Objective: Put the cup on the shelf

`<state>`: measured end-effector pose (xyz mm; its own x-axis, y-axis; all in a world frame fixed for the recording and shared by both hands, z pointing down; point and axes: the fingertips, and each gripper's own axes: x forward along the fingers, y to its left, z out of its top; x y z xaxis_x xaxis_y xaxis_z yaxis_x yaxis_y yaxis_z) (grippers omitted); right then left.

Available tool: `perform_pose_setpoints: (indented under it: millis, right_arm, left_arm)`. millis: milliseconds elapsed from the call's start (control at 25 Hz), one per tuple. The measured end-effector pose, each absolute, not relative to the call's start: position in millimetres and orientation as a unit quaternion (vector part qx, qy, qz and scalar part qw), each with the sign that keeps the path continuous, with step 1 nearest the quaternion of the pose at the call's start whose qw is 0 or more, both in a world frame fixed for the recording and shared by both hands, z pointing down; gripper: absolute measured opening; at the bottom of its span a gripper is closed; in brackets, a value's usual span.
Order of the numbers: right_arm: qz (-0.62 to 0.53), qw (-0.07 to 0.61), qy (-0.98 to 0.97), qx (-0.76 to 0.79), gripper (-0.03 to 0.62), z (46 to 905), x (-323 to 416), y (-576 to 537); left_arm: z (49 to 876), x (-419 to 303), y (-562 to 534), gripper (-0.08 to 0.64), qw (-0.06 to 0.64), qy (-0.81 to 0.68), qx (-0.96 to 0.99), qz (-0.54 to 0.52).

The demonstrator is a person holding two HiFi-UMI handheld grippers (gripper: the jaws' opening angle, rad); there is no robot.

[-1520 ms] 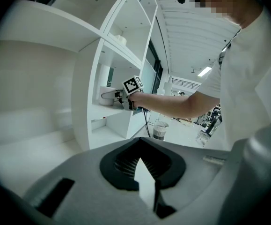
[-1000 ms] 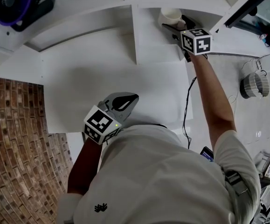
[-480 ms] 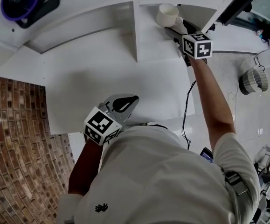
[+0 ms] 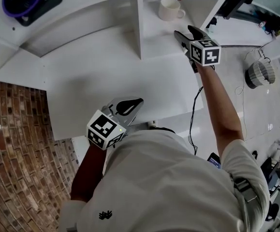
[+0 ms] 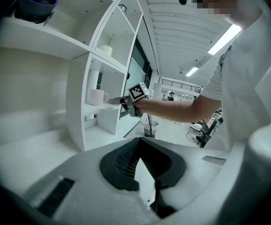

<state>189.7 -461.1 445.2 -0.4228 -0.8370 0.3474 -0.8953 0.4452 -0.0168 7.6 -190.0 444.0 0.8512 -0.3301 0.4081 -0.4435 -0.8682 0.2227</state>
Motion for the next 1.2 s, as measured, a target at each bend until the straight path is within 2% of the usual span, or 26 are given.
perform_pose_setpoints:
  millis: [680,1200]
  right_arm:
    - [0.117,0.14,-0.832,0.524,0.014,453.3,153.8,-357.1]
    - [0.134,0.144,-0.843,0.501,0.009,462.1,112.9,-264.7]
  left_arm:
    - [443.9,-32.0,-137.7,0.006,0.148,-0.176,0.957,0.176]
    - [444.6,-63.7,-106.4,0.006,0.138,-0.177,0.958,0.18]
